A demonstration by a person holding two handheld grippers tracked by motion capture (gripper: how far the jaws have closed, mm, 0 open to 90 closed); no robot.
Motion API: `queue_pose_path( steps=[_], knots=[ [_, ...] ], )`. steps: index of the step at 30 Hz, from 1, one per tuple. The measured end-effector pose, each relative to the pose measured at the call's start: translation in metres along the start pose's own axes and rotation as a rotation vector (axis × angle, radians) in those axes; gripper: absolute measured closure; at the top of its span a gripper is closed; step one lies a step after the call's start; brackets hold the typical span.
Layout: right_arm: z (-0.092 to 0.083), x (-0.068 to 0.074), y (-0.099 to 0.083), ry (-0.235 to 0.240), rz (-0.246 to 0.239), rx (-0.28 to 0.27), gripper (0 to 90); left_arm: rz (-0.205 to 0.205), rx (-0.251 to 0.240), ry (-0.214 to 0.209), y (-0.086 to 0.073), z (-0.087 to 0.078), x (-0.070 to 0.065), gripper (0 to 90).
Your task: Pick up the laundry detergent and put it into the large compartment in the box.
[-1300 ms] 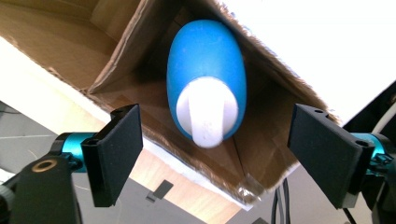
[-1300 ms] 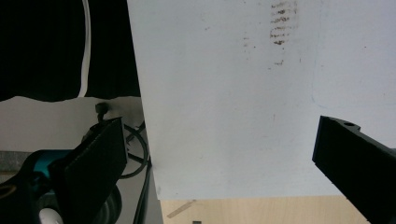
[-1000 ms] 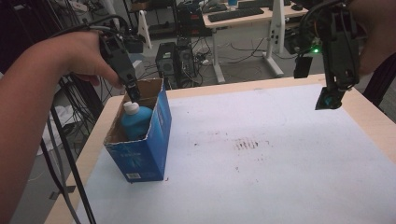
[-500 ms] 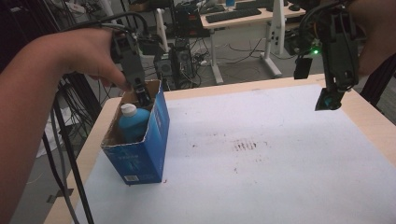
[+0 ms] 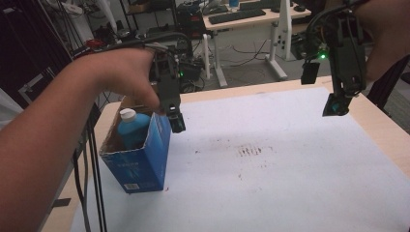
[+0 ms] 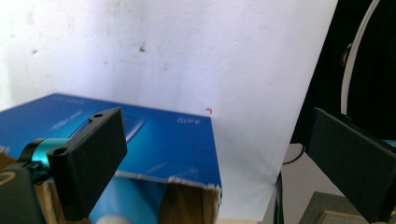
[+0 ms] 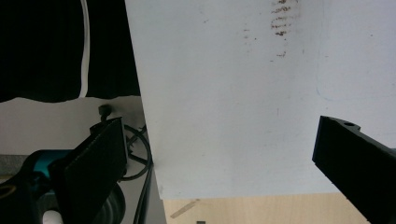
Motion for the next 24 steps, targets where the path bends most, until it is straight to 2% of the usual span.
queue_pose_path(
  steps=[3,7,10,20,21,24],
  knots=[
    [0.001,0.000,-0.001,0.003,0.002,0.002,2.3,0.025,0.003,-0.013,0.004,0.013,0.000,1.6],
    [0.001,-0.002,-0.001,0.001,0.003,-0.002,2.3,0.033,0.030,-0.024,0.005,0.028,0.001,1.6],
    [0.001,-0.002,-0.001,0.002,0.008,-0.003,2.3,0.037,0.029,-0.022,0.006,0.036,0.002,1.6],
    [0.005,-0.006,-0.002,0.009,0.010,0.006,2.3,0.041,0.009,-0.032,0.008,0.053,0.009,1.6],
    [0.005,-0.006,-0.002,0.007,0.010,0.005,2.3,0.051,0.009,-0.024,0.009,0.054,0.011,1.6],
    [0.003,-0.005,-0.001,0.004,0.009,-0.003,2.3,0.035,0.007,-0.026,0.010,0.057,0.011,1.6]
  ],
)
Point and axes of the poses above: each handheld gripper's, and its own axes: z roughly forward along the jaws, y roughly out of its top, x roughly to its left, the point moved 8 cm from there along z, roughly forward along the jaws, and after that the axes turned 8 degrees about -x, right-handed, at the moved point
